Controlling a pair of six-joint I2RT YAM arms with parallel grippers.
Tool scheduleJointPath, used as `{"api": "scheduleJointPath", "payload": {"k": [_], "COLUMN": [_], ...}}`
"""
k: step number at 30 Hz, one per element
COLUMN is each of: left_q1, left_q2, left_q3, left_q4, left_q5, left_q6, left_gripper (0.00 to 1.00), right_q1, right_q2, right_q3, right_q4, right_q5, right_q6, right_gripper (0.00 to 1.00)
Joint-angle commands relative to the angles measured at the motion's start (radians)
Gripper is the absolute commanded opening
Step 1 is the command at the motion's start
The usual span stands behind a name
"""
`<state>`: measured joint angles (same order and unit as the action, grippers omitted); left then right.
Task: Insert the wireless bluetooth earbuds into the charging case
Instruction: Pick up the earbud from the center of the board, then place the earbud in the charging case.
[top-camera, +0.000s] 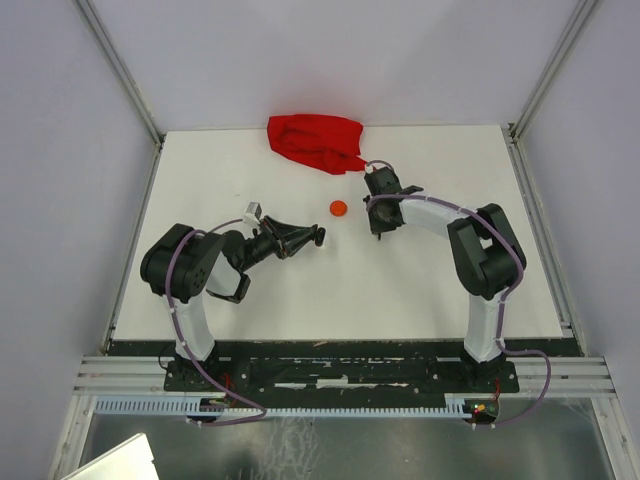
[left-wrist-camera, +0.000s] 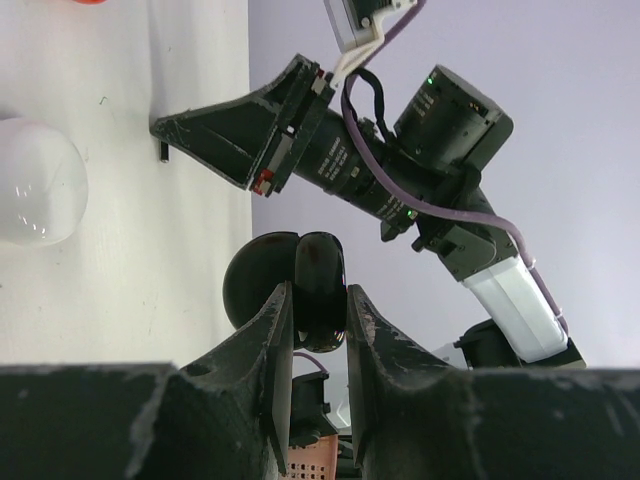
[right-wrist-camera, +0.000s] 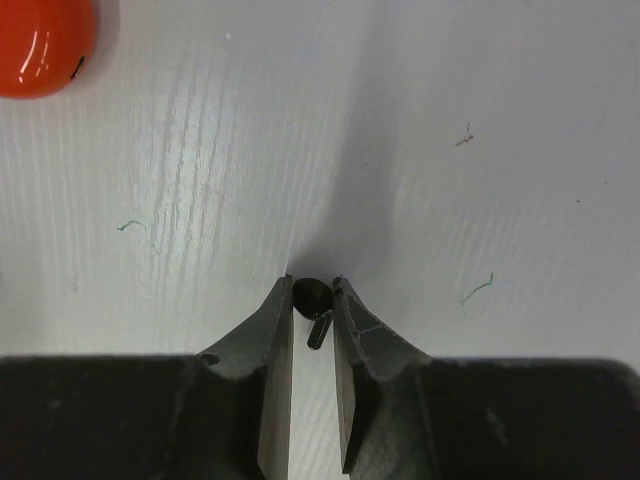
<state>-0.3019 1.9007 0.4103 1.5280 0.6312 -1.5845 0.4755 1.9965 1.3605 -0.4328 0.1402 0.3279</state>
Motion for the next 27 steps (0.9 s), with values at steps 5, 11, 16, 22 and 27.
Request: {"api": "scheduleJointPath", "payload": {"k": [5, 11, 16, 22, 27], "left_q1": [-0.002, -0.026, -0.046, -0.058, -0.068], "left_q2": [0.005, 0.014, 0.003, -0.021, -0.039], "left_q3": [0.004, 0.021, 0.046, 0.056, 0.075], "left_q4": [0.192, 0.193, 0.186, 0.141, 0.121], "left_q5": [0.017, 0.030, 0.056, 0.073, 0.087], "left_q6": [-0.057, -0.076, -0.085, -0.069, -0.071], "left_gripper": [0.03, 0.03, 0.03, 0.03, 0.03], "right_q1": [0.034, 0.110, 0.161, 0.180, 0.181], "right_q2": [-0.290, -0.472, -0.615, -0.673, -0.659], "right_q3": [-0.237, -0.393, -0.580, -0.760, -0.805], "right_q4": [0.332, 0.579, 0.918, 1.307, 1.419], "right_q5": [-0.008, -0.009, -0.070, -0.198, -0.288], "right_q6": [-0.073, -0.160, -0.243, -0.311, -0.346], "right_gripper": [0.04, 0.03, 0.03, 0.02, 0.02]}}
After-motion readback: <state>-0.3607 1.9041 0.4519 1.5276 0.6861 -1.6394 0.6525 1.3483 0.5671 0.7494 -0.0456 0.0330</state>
